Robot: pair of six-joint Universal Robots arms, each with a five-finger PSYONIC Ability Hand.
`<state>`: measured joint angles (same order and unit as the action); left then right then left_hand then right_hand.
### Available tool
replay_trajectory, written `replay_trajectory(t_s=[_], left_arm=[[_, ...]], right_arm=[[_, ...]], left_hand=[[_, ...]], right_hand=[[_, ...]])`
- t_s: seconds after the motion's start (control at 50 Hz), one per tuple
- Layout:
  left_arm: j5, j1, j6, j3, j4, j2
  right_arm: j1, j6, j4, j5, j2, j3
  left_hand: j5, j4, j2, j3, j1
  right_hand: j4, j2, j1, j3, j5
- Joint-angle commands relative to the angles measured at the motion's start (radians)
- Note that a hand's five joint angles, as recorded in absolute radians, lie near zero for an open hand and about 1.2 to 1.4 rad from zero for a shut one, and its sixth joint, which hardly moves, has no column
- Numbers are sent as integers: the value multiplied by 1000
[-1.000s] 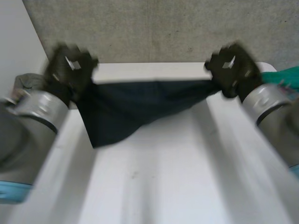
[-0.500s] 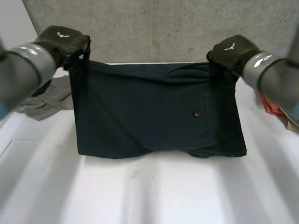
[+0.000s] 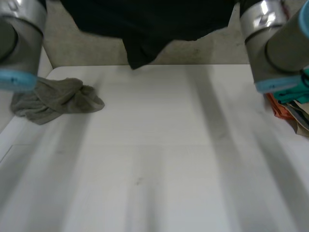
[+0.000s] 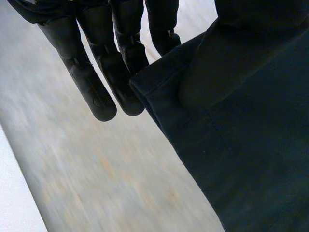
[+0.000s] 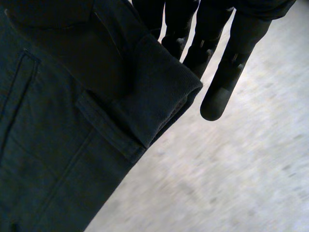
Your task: Fold the laundry.
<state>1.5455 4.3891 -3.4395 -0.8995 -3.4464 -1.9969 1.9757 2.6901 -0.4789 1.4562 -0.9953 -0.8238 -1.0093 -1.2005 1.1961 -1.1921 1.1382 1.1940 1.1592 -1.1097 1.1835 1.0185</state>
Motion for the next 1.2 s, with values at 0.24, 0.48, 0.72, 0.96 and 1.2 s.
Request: replay_trajectory(t_s=[0.24,0.48,0.72,0.96,1.2], left_arm=[[-34,-118,-182,-694,44,26],[-39,-192,-409,-947,456,394],[-146,-217,-575,-877,819,465],[-51,-194,-495,-252,320,-143],[-87,-181,-530,327,219,-635]], right_arm=[[-3,-202,184,-19,155,-376],[-12,-498,771,-19,-218,-685],[-112,-702,948,-137,-361,-808],[-63,-311,608,140,9,-440],[-48,-300,85,197,317,-235]], left_hand=[[-212,-196,200,-204,258],[-212,-196,200,-204,258],[-212,-196,200,-204,258],[-212,-196,200,-204,258],[-212,-196,200,-204,258]], right_hand=[[202,237,-287,213,203],[202,237,-287,213,203],[202,237,-287,213,203],[202,237,-287,213,203],[-232,-197,147,-221,-231]])
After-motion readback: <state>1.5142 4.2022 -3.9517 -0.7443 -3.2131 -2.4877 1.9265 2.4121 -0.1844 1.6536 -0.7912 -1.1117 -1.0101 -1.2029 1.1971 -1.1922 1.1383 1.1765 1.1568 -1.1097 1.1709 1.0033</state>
